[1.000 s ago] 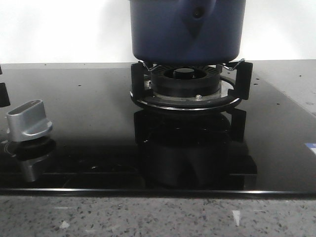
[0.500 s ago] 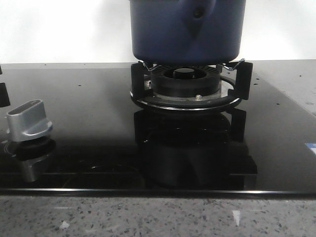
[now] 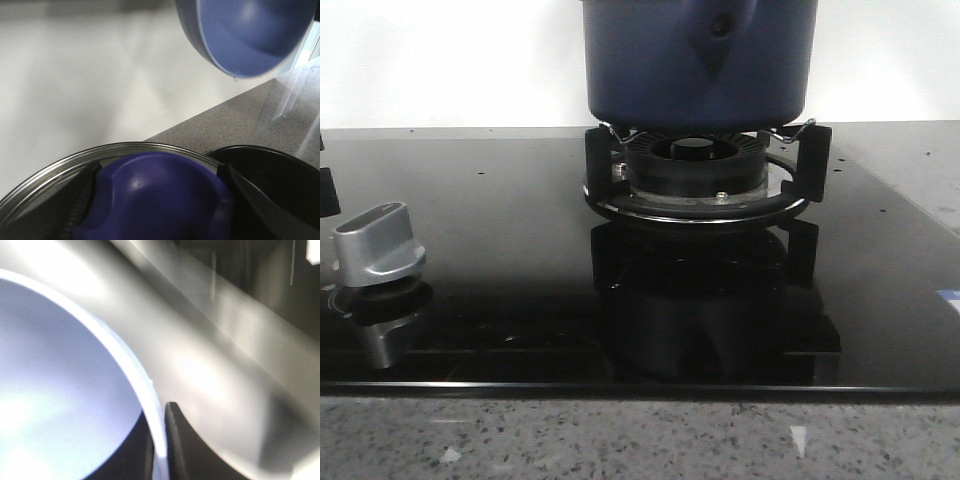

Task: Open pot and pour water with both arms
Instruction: 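Tilt the bowl with the right gripper to pour water into the pot, then set the bowl back on the counter and open the right gripper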

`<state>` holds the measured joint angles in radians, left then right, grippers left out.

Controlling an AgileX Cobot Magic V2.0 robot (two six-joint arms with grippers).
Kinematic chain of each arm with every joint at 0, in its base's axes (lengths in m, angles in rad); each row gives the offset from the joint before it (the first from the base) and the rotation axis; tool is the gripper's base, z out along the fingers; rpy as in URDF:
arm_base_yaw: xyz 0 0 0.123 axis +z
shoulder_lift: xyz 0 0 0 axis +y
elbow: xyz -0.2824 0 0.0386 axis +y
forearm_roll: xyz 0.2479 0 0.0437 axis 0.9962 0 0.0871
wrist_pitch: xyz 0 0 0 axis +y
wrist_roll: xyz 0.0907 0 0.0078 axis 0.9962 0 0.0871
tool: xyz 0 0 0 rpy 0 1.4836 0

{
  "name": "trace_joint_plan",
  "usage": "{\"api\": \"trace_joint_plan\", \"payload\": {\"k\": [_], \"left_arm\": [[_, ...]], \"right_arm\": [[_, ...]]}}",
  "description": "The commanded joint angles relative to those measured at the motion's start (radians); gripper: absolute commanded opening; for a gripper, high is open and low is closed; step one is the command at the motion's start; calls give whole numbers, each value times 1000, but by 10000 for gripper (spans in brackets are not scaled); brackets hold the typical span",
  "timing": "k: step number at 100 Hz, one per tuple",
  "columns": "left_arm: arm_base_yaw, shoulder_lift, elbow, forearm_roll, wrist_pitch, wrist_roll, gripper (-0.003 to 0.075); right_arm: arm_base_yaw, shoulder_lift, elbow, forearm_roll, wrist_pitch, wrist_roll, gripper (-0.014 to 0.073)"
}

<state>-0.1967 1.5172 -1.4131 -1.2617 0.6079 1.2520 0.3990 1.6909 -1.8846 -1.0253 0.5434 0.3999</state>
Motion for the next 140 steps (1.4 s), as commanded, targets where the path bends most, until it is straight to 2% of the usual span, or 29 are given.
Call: {"api": "trace_joint_plan", "payload": {"k": [1, 18, 28, 40, 52, 71, 88, 111, 140], "left_arm": [[1, -47, -33, -70, -23, -8, 284], [1, -47, -33, -74, -26, -8, 284], [1, -47, -33, -74, -26, -8, 284], [1, -47, -33, -104, -19, -8, 284], [1, -47, -33, -147, -15, -8, 284], [-12, -47, -33, -225, -17, 0, 284], [-77, -47, -33, -239, -19, 37, 284], [-178, -47, -33, -239, -19, 52, 284], [-264, -25, -33, -239, -21, 55, 284]], "right_arm": [[-8, -60, -35, 162, 122, 22, -46], [-24, -60, -35, 350, 301, 22, -46], [-72, -66, -35, 446, 406, 22, -46], [-200, -93, -35, 644, 469, 20, -48], [-343, -133, -35, 766, 498, 3, -49], [-512, -180, 9, 797, 590, -27, -48], [-610, -220, 200, 902, 575, -27, -48], [-627, -256, 437, 907, 527, -27, -48], [-627, -258, 571, 907, 526, -37, -48]]}}
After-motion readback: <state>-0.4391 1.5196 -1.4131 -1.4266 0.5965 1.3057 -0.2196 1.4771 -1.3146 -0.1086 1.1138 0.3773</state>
